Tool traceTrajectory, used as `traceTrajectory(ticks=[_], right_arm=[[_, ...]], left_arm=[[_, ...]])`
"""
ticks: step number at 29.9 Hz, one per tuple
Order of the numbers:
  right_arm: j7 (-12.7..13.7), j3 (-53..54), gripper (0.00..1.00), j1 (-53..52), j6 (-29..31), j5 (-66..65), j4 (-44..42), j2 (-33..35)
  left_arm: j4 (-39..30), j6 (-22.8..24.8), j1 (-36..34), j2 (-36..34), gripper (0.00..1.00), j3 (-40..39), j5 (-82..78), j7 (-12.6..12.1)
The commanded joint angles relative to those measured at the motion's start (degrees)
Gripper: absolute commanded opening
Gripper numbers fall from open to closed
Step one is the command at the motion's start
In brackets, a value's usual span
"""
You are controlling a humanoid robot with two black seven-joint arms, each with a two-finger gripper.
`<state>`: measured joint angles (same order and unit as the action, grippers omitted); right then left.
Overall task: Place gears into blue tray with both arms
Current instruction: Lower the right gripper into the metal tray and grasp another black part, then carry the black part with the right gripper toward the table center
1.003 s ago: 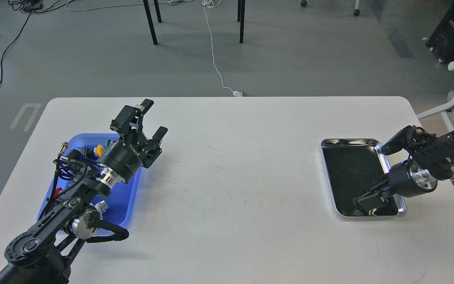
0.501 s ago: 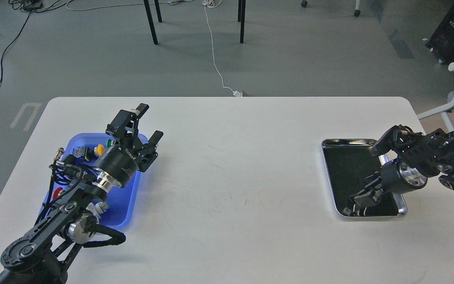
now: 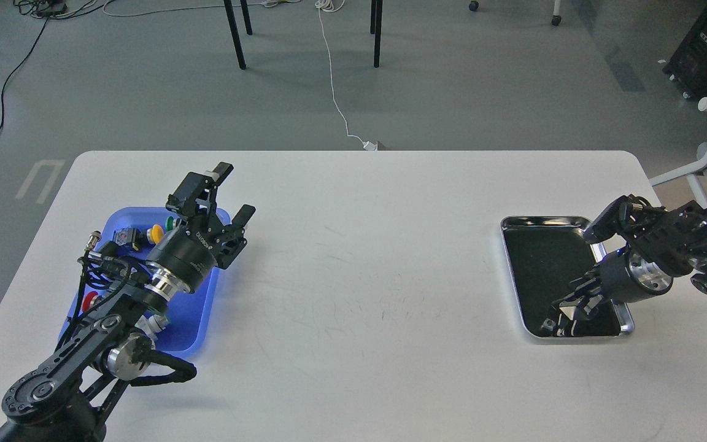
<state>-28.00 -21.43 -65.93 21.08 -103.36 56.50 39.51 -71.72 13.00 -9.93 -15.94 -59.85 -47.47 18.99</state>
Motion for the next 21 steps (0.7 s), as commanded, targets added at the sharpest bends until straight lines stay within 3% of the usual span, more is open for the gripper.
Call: traceTrajectory(ticks=[1, 4, 6, 10, 15, 21], right_arm=[[0.0, -0.1, 0.48, 0.1, 0.0, 0.0, 0.1, 0.0], [0.0, -0.9, 0.44, 0.0, 0.0, 0.0, 0.0, 0.0], [0.0, -0.9, 0.33, 0.0, -0.1, 0.1, 0.1, 0.0], [0.0, -0.9, 0.24, -0.1, -0.1, 0.1, 0.4, 0.0], [0.0, -0.9, 0.18, -0.1, 0.0, 0.1, 1.1, 0.1], [0.0, -0.9, 0.17, -1.1, -0.1, 0.2, 1.3, 0.2]], left_arm=[[0.0, 0.0, 0.0, 0.0, 0.98, 0.0, 0.0, 0.0], [0.0, 0.0, -0.1, -0.1, 0.98, 0.0, 0.0, 0.0], [0.0, 0.0, -0.1, -0.1, 0.98, -0.1, 0.0, 0.0], [-0.1, 0.1, -0.1, -0.1, 0.98, 0.0, 0.0, 0.0], [-0.3, 0.1, -0.1, -0.2, 0.98, 0.0, 0.0, 0.0], [-0.4, 0.1, -0.1, -0.2, 0.98, -0.1, 0.0, 0.0]])
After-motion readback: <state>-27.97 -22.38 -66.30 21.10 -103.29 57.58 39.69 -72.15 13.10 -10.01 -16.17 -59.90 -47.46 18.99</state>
